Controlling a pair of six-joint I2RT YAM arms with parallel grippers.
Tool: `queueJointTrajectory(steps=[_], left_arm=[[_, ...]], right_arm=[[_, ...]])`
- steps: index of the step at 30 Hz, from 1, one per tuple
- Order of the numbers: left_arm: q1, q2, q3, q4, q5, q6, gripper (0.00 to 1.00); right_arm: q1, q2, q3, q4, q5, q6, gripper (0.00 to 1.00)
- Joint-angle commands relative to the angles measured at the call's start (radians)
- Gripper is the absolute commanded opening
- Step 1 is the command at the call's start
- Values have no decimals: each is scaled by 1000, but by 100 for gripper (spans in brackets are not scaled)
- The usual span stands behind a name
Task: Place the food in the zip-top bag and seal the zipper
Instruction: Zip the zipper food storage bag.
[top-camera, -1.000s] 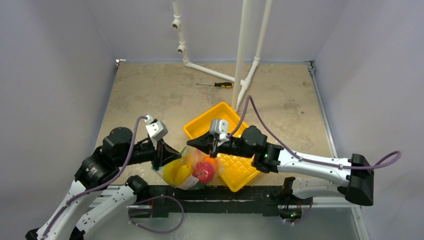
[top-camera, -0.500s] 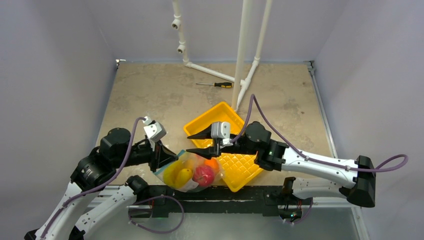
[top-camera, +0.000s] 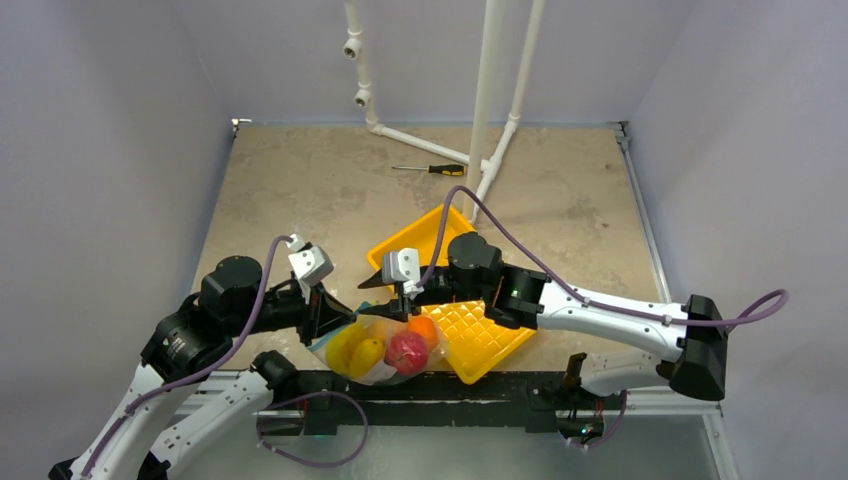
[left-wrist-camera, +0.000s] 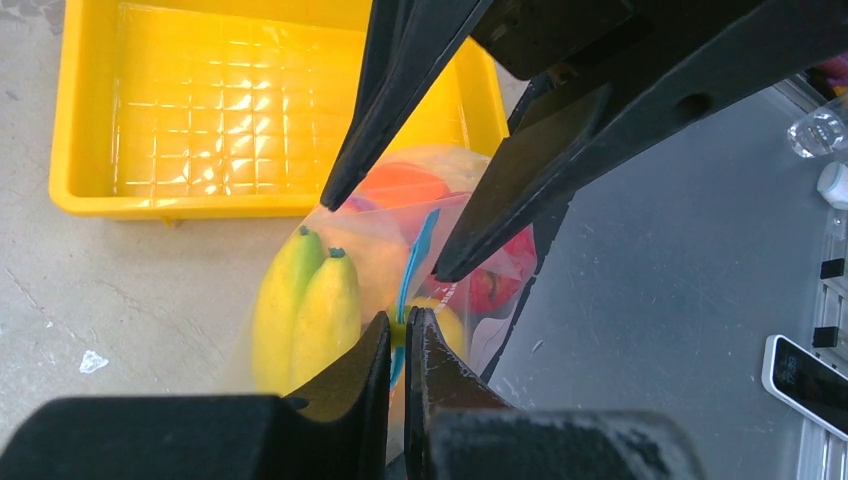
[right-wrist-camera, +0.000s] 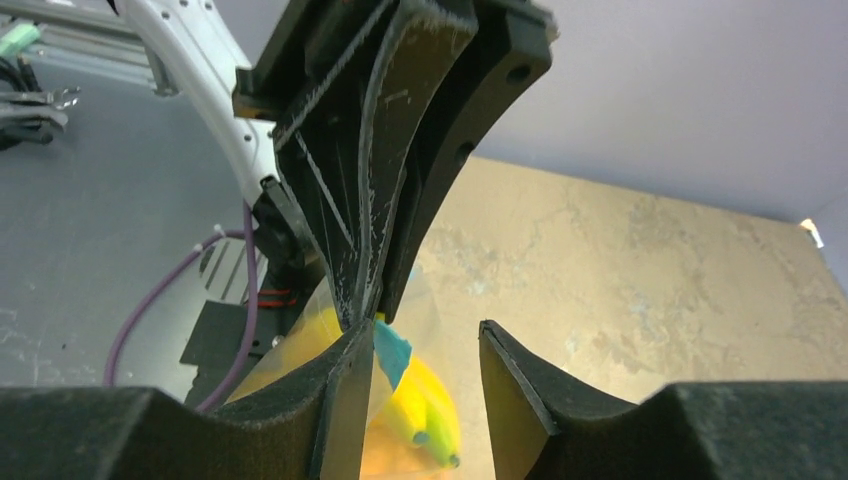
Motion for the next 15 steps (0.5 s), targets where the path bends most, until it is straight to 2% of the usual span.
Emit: queueJointTrajectory(steps=[1, 6, 15], left_arm=[[-3, 1, 35, 22, 20, 22, 0], [-2, 4, 31, 27, 26, 27, 0], [-2, 7, 32, 30, 26, 31, 0]], right_arm=[[-1, 11, 59, -42, -44, -22, 45], [-1, 29, 69, -59, -77, -34, 40], [-1, 47, 70, -53, -108, -36, 22]])
